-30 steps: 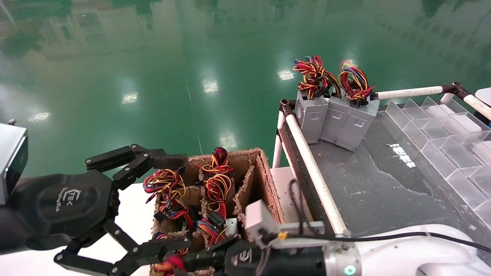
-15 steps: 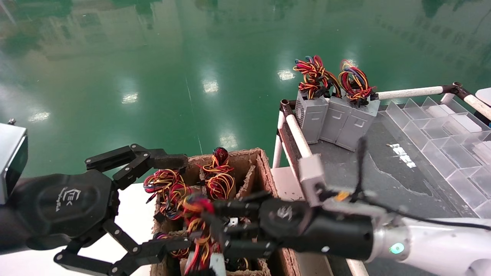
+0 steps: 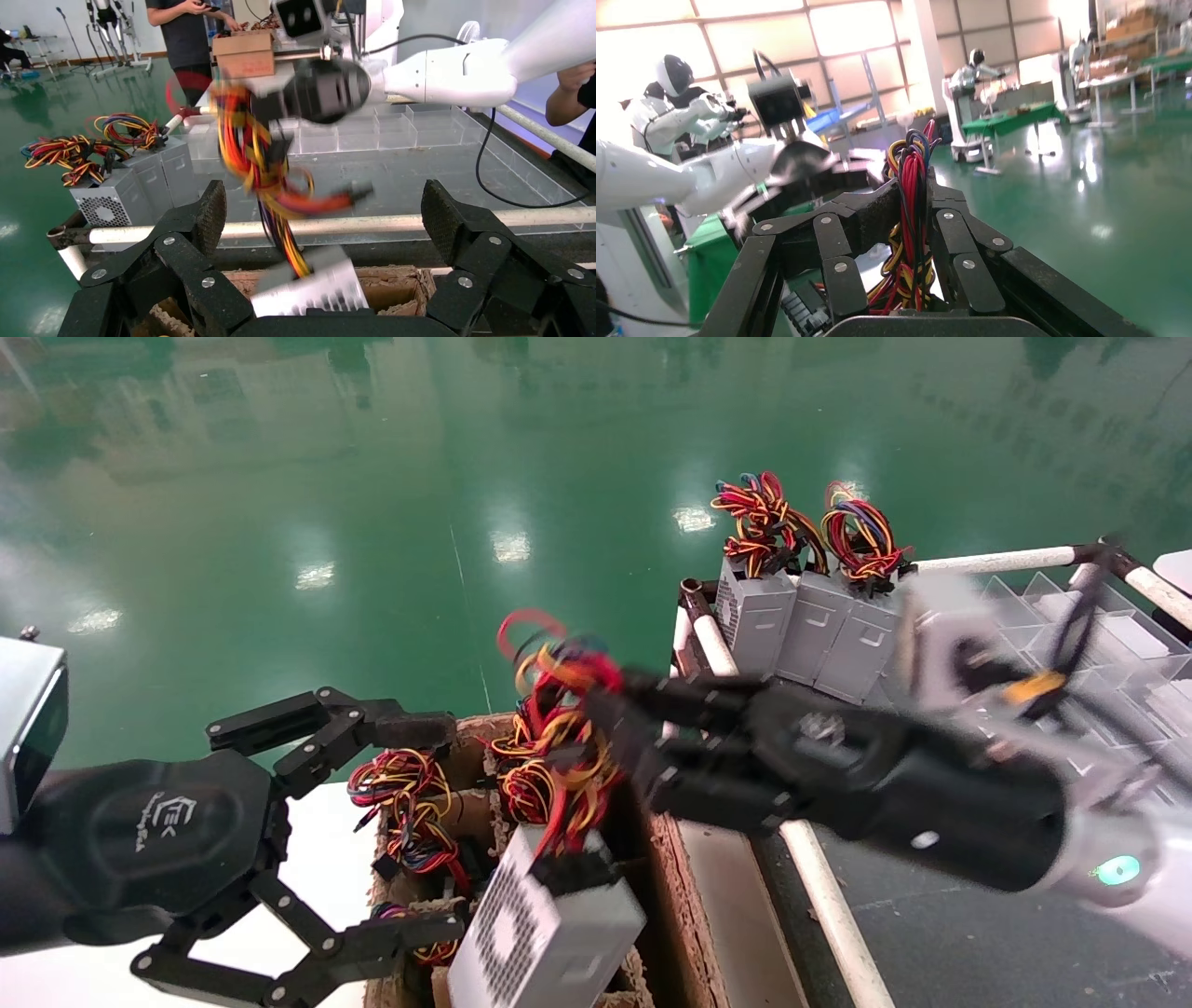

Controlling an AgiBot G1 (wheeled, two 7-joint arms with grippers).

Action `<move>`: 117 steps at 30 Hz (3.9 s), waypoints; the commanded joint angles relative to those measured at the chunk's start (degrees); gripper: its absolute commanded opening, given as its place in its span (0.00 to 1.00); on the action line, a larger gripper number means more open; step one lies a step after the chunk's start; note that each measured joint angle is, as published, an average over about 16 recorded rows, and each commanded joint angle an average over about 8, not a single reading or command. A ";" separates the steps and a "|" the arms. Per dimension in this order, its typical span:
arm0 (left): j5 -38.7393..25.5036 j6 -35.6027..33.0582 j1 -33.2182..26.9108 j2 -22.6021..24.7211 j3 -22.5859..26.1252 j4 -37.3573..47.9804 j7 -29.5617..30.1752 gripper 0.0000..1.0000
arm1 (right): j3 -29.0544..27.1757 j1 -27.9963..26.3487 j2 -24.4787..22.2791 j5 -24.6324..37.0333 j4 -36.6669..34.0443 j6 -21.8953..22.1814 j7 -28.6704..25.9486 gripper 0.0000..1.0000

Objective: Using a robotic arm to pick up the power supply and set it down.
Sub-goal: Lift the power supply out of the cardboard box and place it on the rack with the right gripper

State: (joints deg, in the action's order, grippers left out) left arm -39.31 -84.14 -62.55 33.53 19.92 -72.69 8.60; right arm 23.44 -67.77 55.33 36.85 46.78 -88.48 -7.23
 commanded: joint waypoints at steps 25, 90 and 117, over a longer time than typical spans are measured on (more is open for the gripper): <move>0.01 0.01 -0.01 -0.01 0.02 0.00 -0.01 1.00 | -1.29 -9.08 -13.70 -1.47 -13.07 -2.13 4.36 0.00; 0.05 0.02 -0.01 -0.02 0.06 0.04 -0.04 1.00 | 6.62 -28.84 -6.33 10.91 -42.64 9.91 19.56 0.00; 0.06 0.03 -0.02 -0.03 0.09 0.04 -0.05 1.00 | 8.74 -31.58 4.69 14.04 -46.55 23.42 24.35 0.00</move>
State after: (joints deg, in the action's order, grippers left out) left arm -39.25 -84.11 -62.57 33.50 20.00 -72.65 8.55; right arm 32.20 -99.18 59.63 50.91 0.44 -66.28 16.90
